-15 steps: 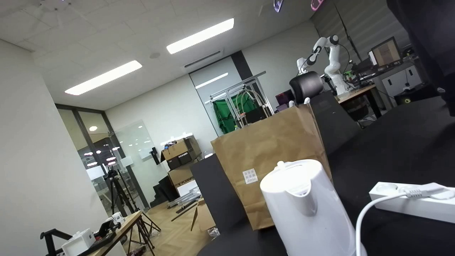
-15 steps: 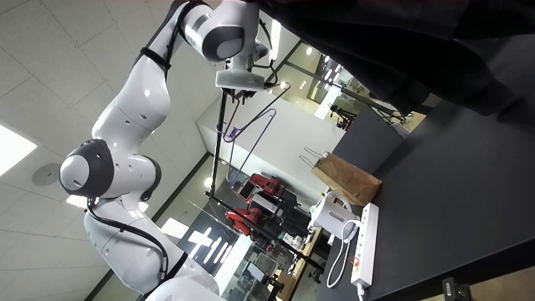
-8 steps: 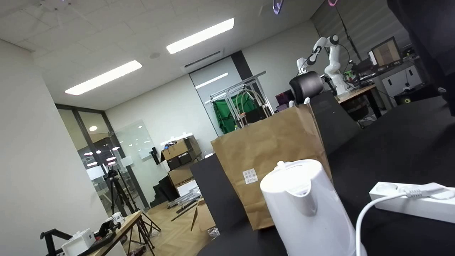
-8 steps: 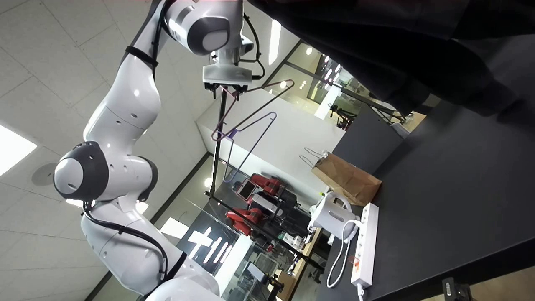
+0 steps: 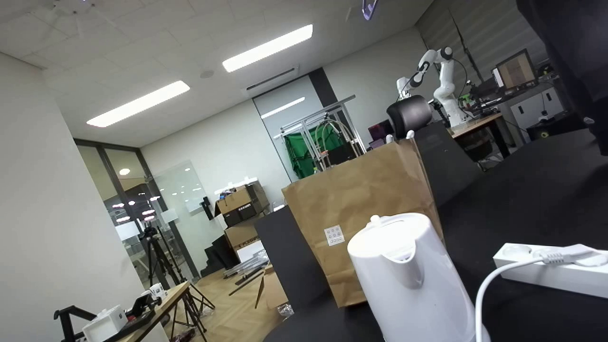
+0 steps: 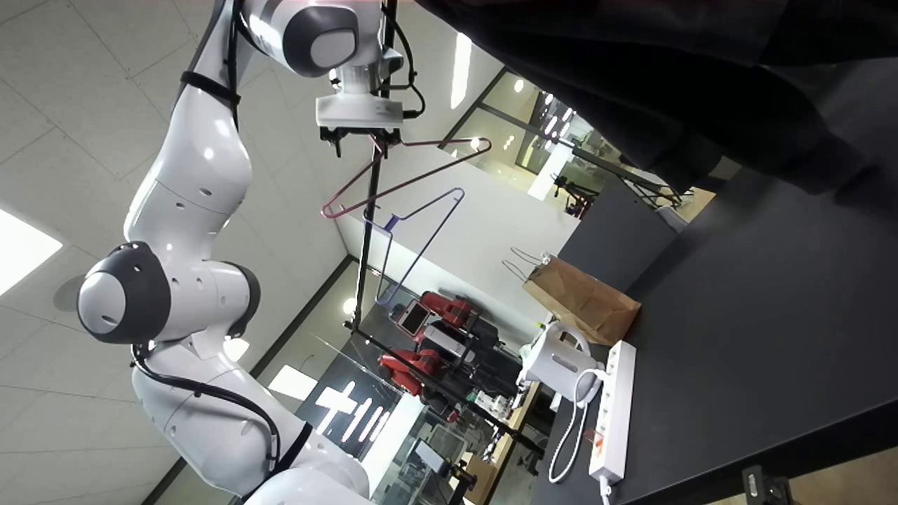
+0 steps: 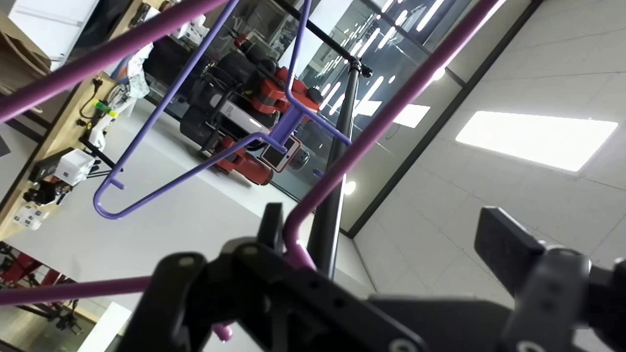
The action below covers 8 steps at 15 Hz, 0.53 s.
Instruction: Put the pink hanger on the rack.
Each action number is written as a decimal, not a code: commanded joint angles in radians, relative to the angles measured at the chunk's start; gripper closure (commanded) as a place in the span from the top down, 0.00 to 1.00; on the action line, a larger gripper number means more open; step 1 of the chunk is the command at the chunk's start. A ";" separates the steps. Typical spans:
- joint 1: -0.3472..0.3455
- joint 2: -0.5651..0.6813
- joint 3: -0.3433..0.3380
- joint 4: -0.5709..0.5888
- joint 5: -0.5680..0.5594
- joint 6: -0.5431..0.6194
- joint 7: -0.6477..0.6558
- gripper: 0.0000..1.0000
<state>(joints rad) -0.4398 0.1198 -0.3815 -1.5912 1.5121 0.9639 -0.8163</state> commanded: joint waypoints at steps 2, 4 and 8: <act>-0.007 0.016 -0.007 0.050 -0.005 -0.019 0.051 1.00; -0.006 0.017 -0.006 0.047 -0.004 -0.021 0.050 1.00; -0.001 0.023 -0.002 0.042 -0.011 -0.019 0.045 1.00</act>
<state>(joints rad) -0.4405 0.1269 -0.3849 -1.5863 1.5114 0.9607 -0.8143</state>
